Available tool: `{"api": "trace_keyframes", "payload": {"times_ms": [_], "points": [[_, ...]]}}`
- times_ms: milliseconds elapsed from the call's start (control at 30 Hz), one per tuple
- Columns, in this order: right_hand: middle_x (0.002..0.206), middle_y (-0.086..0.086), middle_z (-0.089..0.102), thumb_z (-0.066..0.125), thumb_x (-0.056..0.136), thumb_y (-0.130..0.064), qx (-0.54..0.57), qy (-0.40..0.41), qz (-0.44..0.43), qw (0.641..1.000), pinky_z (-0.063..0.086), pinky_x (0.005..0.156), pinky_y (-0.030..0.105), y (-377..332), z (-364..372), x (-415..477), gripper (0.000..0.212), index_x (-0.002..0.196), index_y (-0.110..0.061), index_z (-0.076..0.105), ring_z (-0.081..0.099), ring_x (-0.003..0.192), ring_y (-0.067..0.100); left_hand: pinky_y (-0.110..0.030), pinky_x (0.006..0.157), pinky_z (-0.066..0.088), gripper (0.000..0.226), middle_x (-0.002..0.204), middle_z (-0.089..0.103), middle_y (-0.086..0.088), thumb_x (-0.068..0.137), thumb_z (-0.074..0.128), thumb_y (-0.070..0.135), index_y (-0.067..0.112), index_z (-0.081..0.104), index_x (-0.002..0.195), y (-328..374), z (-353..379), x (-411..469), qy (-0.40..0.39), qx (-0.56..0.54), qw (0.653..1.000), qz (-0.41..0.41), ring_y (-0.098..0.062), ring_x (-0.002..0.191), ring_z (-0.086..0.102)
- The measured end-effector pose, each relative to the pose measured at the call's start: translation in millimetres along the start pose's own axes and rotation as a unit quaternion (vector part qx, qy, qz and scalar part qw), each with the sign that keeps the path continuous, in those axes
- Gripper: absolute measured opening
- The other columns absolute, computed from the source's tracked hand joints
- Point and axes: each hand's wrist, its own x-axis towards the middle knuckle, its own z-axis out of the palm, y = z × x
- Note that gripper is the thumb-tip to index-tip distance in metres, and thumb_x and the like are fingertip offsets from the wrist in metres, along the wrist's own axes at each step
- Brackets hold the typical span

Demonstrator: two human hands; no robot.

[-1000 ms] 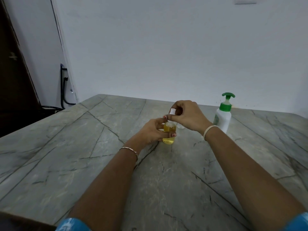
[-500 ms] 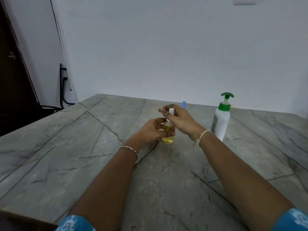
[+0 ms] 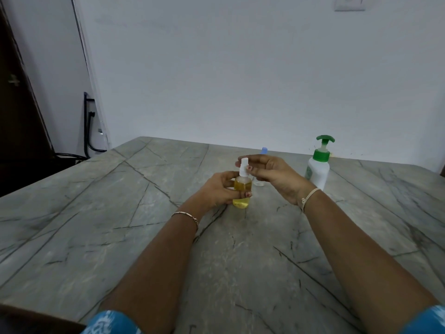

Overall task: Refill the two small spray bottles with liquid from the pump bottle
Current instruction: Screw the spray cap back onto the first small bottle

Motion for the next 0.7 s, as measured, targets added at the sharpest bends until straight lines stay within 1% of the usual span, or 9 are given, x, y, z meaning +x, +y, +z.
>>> {"api": "trace_keyframes", "payload": {"times_ms": [100, 167, 233, 300, 400, 467, 533, 633, 700], "points": [[0.111, 0.004, 0.074, 0.072, 0.085, -0.009, 0.028, 0.034, -0.016, 0.999, 0.053, 0.096, 0.032, 4, 2, 3, 0.026, 0.111, -0.015, 0.069, 0.068, 0.109, 0.018, -0.041, 0.089, 0.056, 0.061, 0.120, 0.066, -0.016, 0.076, 0.078, 0.005, 0.005, 0.053, 0.131, 0, 0, 0, 0.000, -0.007, 1.000, -0.003, -0.028, 0.108, 0.065], [0.099, 0.006, 0.073, 0.079, 0.078, -0.005, 0.028, 0.073, -0.028, 0.997, 0.056, 0.082, 0.025, 4, 6, 4, 0.027, 0.101, -0.013, 0.068, 0.068, 0.096, 0.021, -0.044, 0.091, 0.055, 0.060, 0.120, 0.066, -0.017, 0.076, 0.077, 0.004, 0.005, 0.053, 0.131, 0, 0, 1, 0.000, -0.009, 1.000, -0.002, -0.029, 0.109, 0.065], [0.091, 0.002, 0.066, 0.083, 0.074, -0.006, -0.005, 0.103, -0.053, 0.993, 0.052, 0.072, 0.021, 4, 10, 5, 0.030, 0.095, -0.014, 0.064, 0.059, 0.084, 0.015, -0.044, 0.091, 0.055, 0.060, 0.120, 0.066, -0.017, 0.077, 0.077, 0.002, 0.005, 0.053, 0.132, 0, 0, 1, -0.003, -0.015, 1.000, -0.002, -0.029, 0.110, 0.065], [0.098, -0.001, 0.063, 0.082, 0.076, -0.010, -0.038, 0.101, -0.067, 0.992, 0.049, 0.077, 0.021, 5, 12, 4, 0.033, 0.102, -0.013, 0.062, 0.056, 0.088, 0.012, -0.040, 0.089, 0.057, 0.060, 0.120, 0.066, -0.016, 0.077, 0.077, 0.004, 0.006, 0.053, 0.132, 0, -1, 1, -0.009, -0.011, 1.000, -0.003, -0.028, 0.109, 0.065], [0.120, -0.003, 0.068, 0.071, 0.088, -0.009, -0.028, 0.023, -0.055, 0.998, 0.050, 0.094, 0.021, 6, 11, 1, 0.035, 0.121, -0.016, 0.063, 0.061, 0.112, 0.007, -0.028, 0.078, 0.059, 0.051, 0.112, 0.068, -0.011, 0.077, 0.076, 0.003, 0.011, 0.056, 0.123, 1, 0, 0, -0.012, -0.016, 1.000, 0.000, -0.020, 0.098, 0.068], [0.116, -0.002, 0.072, 0.067, 0.091, -0.007, -0.009, 0.004, -0.047, 0.999, 0.051, 0.098, 0.025, 6, 11, -1, 0.030, 0.119, -0.016, 0.065, 0.064, 0.112, 0.007, -0.031, 0.080, 0.059, 0.046, 0.111, 0.068, -0.012, 0.077, 0.077, 0.002, 0.014, 0.058, 0.117, 0, 0, 0, -0.010, -0.018, 1.000, 0.006, -0.021, 0.098, 0.067], [0.109, -0.004, 0.074, 0.072, 0.088, -0.011, -0.031, 0.035, -0.056, 0.997, 0.050, 0.098, 0.030, 6, 12, 1, 0.025, 0.112, -0.018, 0.068, 0.067, 0.106, 0.007, -0.037, 0.087, 0.057, 0.048, 0.114, 0.068, -0.014, 0.076, 0.078, 0.005, 0.013, 0.058, 0.119, 0, -1, 0, -0.005, -0.009, 1.000, 0.005, -0.024, 0.104, 0.067], [0.094, -0.003, 0.073, 0.084, 0.076, -0.018, -0.094, 0.129, -0.068, 0.985, 0.046, 0.079, 0.024, 8, 19, 6, 0.030, 0.103, -0.012, 0.070, 0.065, 0.088, 0.007, -0.043, 0.089, 0.057, 0.058, 0.114, 0.069, -0.013, 0.073, 0.082, 0.009, 0.009, 0.058, 0.126, -2, 0, 1, 0.010, 0.004, 1.000, 0.010, -0.025, 0.106, 0.067], [0.078, -0.005, 0.062, 0.089, 0.069, -0.021, -0.122, 0.187, -0.082, 0.971, 0.042, 0.065, 0.019, 10, 27, 8, 0.036, 0.093, -0.010, 0.065, 0.054, 0.072, 0.005, -0.045, 0.088, 0.057, 0.057, 0.110, 0.071, -0.011, 0.070, 0.085, 0.012, 0.011, 0.062, 0.122, -4, 1, 2, 0.023, 0.013, 0.999, 0.021, -0.024, 0.104, 0.068]]}}
